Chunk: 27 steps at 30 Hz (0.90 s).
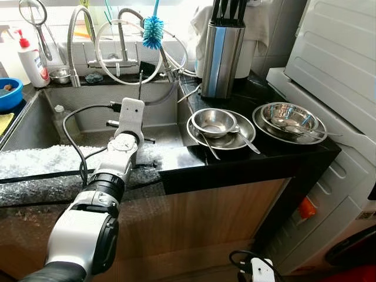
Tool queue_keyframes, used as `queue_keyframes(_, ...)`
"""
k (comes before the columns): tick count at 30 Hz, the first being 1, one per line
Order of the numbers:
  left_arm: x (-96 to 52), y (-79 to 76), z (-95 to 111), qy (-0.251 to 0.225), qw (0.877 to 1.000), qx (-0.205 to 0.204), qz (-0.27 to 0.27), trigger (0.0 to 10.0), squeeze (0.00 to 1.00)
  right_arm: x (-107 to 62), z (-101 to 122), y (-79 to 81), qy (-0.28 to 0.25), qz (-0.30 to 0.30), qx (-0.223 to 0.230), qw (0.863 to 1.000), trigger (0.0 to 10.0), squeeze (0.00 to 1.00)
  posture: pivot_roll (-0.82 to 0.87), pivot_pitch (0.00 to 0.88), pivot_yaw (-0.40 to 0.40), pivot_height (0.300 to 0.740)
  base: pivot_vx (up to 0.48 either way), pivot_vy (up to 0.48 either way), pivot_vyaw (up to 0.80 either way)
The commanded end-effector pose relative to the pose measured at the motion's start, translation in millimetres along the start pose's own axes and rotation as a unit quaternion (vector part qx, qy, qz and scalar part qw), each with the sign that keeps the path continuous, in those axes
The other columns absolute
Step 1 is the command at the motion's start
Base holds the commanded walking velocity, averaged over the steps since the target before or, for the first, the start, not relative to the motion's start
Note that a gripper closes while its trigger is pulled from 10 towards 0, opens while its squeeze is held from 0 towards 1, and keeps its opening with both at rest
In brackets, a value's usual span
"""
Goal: Kitchen organization
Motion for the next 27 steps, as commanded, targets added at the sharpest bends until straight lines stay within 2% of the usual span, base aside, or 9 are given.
queue_keyframes(1, 1.4, -3.7, 3.1, 0.008, 1.0, -0.016, -0.004, 10.0, 0.0, 0.0, 0.5, -2.9, 0.0, -0.001, -0.001, 1.0, 10.0, 0.0, -0.1, 0.0, -0.016, 0.74, 0.0, 0.0, 0.0)
queue_keyframes(2, 1.4, -4.1, 2.6, 0.009, 1.0, -0.017, -0.004, 10.0, 0.0, -0.1, 0.0, -3.1, 0.0, -0.001, -0.001, 1.0, 10.0, 0.0, -0.1, 0.0, -0.016, 0.74, 0.0, 0.0, 0.0)
queue_keyframes(3, 1.0, -6.2, 0.2, 0.014, 1.0, -0.022, -0.008, 10.0, 0.18, -0.7, -1.6, -4.1, 0.002, -0.002, 0.001, 1.0, 10.0, 0.0, -0.1, 0.0, -0.015, 0.74, 0.0, 0.0, 0.0)
queue_keyframes(4, 0.8, -6.7, -0.6, 0.015, 1.0, -0.023, -0.008, 10.0, 0.81, -1.0, -2.6, -4.7, 0.004, -0.003, 0.001, 1.0, 10.0, 0.0, -0.1, 0.0, -0.015, 0.74, 0.0, 0.0, 0.0)
queue_keyframes(5, 0.7, -7.2, -1.0, 0.015, 1.0, -0.025, -0.009, 10.0, 1.0, -1.3, -3.4, -5.3, 0.005, -0.003, 0.001, 1.0, 10.0, 0.0, -0.1, 0.0, -0.015, 0.74, 0.0, 0.0, 0.0)
queue_keyframes(20, 1.3, -7.7, 3.3, 0.006, 1.0, -0.03, -0.005, 10.0, 1.0, -2.4, -8.4, -11.8, 0.02, -0.006, 0.004, 1.0, 10.0, 0.0, -0.1, 0.0, -0.021, 0.74, 0.0, 0.0, 0.0)
queue_keyframes(21, 1.3, -7.0, 4.6, 0.002, 1.0, -0.031, -0.004, 10.0, 0.0, -2.8, -9.3, -12.7, 0.021, -0.007, 0.005, 1.0, 10.0, 0.0, -0.1, 0.0, -0.021, 0.74, 0.0, 0.0, 0.0)
queue_keyframes(27, 1.5, -5.6, 15.4, -0.025, 0.998, -0.057, -0.002, 10.0, 0.0, -3.1, -9.6, -14.0, 0.021, -0.008, 0.006, 1.0, 10.0, 0.0, -0.1, 0.0, -0.023, 0.74, 0.0, 0.0, 0.0)
Point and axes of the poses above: a point about 5 cm out from each wrist's last joint towards the gripper, its own x axis pointing out of the wrist towards the gripper, its own z axis along the axis of the wrist's last joint, y = z × x, the point moved 3 cm from there along x, pointing out of the wrist towards the gripper, and after that the axes turned 9 degrees about x, right-handed, at the moved point
